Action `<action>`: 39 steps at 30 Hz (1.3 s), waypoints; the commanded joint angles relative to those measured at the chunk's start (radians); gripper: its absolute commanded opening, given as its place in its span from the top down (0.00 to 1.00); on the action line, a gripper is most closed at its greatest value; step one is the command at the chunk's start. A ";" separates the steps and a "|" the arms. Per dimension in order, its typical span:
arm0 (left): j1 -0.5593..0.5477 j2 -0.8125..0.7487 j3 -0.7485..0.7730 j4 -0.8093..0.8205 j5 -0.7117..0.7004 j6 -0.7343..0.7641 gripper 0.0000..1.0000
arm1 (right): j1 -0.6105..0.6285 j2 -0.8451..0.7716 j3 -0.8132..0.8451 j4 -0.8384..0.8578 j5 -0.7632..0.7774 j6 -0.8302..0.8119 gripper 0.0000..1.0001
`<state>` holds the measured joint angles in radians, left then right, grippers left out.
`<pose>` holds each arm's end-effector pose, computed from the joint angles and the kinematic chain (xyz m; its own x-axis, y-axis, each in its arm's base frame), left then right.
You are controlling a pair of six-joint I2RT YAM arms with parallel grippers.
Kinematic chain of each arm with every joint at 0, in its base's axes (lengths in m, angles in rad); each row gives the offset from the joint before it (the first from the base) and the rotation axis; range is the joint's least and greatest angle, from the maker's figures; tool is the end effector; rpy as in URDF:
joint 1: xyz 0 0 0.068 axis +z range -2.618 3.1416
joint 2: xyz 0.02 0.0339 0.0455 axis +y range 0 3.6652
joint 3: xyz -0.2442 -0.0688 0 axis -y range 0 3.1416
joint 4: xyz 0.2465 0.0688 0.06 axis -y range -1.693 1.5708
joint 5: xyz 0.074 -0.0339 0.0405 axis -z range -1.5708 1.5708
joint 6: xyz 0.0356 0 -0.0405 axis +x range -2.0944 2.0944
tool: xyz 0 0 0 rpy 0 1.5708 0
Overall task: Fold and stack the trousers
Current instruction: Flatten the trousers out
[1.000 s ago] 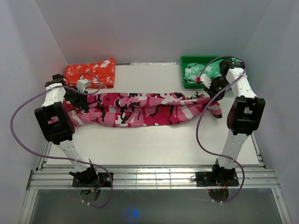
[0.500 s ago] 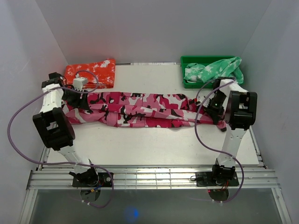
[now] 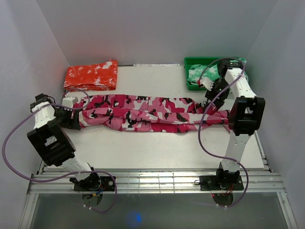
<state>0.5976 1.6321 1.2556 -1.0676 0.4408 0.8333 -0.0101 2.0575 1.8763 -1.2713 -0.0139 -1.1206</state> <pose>0.2563 0.1561 0.2171 -0.8951 0.2005 -0.3982 0.2948 0.9363 -0.1911 0.4004 -0.0035 0.2351 -0.4397 -0.8959 -0.0638 -0.8903 0.4441 -0.1003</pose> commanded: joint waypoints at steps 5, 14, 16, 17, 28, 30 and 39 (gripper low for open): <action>-0.071 -0.049 -0.094 0.285 0.024 0.122 0.24 | 0.105 -0.071 -0.037 -0.036 -0.141 0.011 0.39; -0.191 0.086 0.134 0.141 -0.043 0.133 1.00 | 0.133 -0.079 -0.032 -0.036 -0.199 0.050 0.44; -0.196 0.110 0.290 0.075 -0.048 0.118 1.00 | 0.133 -0.088 -0.045 -0.036 -0.212 0.050 0.46; -0.208 0.124 0.350 0.004 -0.050 0.116 1.00 | 0.133 -0.095 -0.046 -0.036 -0.218 0.047 0.46; -0.329 0.425 0.850 -0.281 -0.105 -0.037 0.69 | 0.148 -0.085 -0.008 -0.037 -0.219 0.019 0.45; -0.280 0.391 0.793 -0.284 -0.096 -0.092 0.51 | 0.165 -0.118 -0.048 -0.037 -0.231 0.013 0.43; -0.190 -0.129 0.079 0.044 -0.131 -0.325 0.34 | 0.217 -0.045 0.002 0.024 -0.337 0.140 0.24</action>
<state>0.4454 1.6962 1.4326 -1.1572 0.3130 0.6281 0.1913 1.9800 1.7962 -1.2793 -0.2726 -1.0420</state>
